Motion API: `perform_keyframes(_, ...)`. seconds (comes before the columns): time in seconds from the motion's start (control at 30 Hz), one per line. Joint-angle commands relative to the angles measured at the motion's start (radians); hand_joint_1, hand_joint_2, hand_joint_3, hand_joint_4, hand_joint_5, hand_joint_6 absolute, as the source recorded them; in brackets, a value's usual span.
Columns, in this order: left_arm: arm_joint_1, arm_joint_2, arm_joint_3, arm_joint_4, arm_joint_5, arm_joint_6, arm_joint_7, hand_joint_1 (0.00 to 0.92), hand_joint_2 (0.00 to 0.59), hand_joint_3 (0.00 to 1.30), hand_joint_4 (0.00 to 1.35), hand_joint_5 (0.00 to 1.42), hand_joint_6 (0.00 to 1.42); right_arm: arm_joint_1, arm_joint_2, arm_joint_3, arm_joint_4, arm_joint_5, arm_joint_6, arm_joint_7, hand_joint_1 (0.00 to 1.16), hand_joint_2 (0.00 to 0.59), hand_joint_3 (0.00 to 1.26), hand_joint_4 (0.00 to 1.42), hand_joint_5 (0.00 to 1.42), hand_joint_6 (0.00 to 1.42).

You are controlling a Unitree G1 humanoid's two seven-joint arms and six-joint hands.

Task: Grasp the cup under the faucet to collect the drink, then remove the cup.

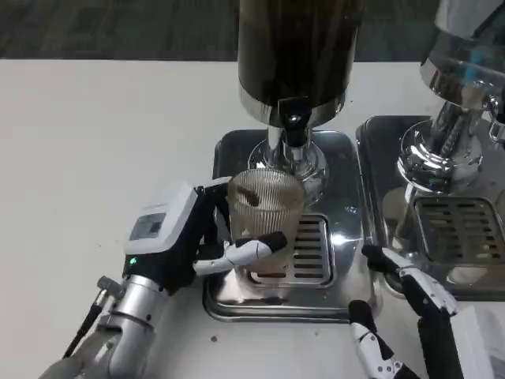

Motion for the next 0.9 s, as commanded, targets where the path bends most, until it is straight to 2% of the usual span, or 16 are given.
perform_keyframes(0.03,-0.026,-0.006,-0.022,0.023,0.017,-0.012,-0.003,0.193,0.152,0.63,0.77,1.03,1.23,-0.001,0.012,0.020,-0.003,-0.015,0.008,-0.011,0.36,0.437,0.27,0.30,0.25,0.25)
perform_keyframes(0.17,-0.033,-0.001,-0.038,0.021,0.026,-0.018,0.002,0.180,0.149,0.61,0.74,0.99,1.19,-0.008,0.015,0.030,0.004,-0.019,0.009,-0.016,0.36,0.437,0.28,0.30,0.25,0.25)
perform_keyframes(0.4,-0.030,0.008,-0.057,0.007,0.030,-0.027,-0.003,0.153,0.143,0.58,0.68,0.90,1.03,-0.011,0.019,0.037,0.009,-0.017,0.009,-0.022,0.36,0.437,0.28,0.30,0.25,0.25)
perform_keyframes(0.57,-0.033,0.010,-0.056,0.011,0.030,-0.023,-0.020,0.105,0.128,0.51,0.59,0.77,0.84,-0.016,0.021,0.044,0.016,-0.013,0.008,-0.023,0.36,0.437,0.28,0.30,0.26,0.26)
perform_keyframes(0.9,-0.051,0.009,-0.058,0.012,0.032,0.007,-0.063,0.036,0.107,0.39,0.42,0.58,0.69,-0.033,0.018,0.047,0.030,0.001,0.008,-0.022,0.36,0.437,0.28,0.30,0.27,0.28)
